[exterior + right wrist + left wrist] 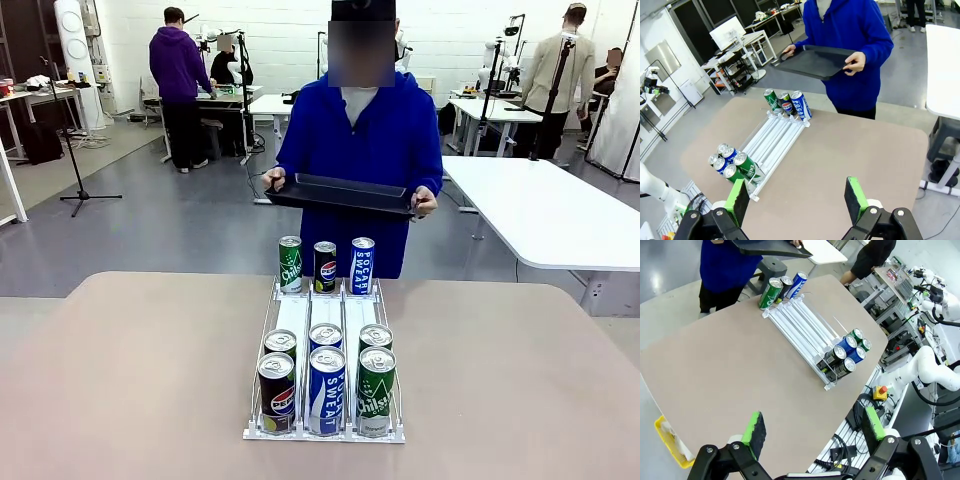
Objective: Retrieve and hand over the desired beverage to the person.
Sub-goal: Pick up a can of the same type that the person held from the Automatic Can Dispenser.
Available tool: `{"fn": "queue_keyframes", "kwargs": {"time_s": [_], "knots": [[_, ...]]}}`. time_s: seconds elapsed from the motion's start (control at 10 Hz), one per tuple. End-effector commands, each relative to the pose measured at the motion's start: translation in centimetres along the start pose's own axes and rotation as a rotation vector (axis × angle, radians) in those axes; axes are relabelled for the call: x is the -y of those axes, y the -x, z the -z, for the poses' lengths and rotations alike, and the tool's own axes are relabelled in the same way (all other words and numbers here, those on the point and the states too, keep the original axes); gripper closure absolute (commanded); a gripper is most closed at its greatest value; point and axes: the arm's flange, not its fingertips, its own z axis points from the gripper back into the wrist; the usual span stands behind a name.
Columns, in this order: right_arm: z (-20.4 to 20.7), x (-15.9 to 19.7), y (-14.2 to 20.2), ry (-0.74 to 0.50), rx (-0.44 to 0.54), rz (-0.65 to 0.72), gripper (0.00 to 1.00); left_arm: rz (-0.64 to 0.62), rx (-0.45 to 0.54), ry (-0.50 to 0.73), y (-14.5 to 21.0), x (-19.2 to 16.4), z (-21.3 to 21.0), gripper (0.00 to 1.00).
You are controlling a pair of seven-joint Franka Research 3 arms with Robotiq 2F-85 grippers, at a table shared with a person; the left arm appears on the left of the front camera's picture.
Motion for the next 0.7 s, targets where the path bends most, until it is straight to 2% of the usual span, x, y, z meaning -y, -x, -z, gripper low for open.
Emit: {"fn": "queue_keyframes", "kwargs": {"time_s": [0.0, 0.6], "knots": [[0.07, -0.03, 0.03, -0.009, 0.0, -0.006, 0.0, 0.022, 0.007, 0.009, -0.22, -0.15, -0.28, 0.0], [0.07, -0.03, 0.03, -0.009, 0.0, -0.006, 0.0, 0.022, 0.007, 0.009, -0.22, -0.15, -0.28, 0.0]]}}
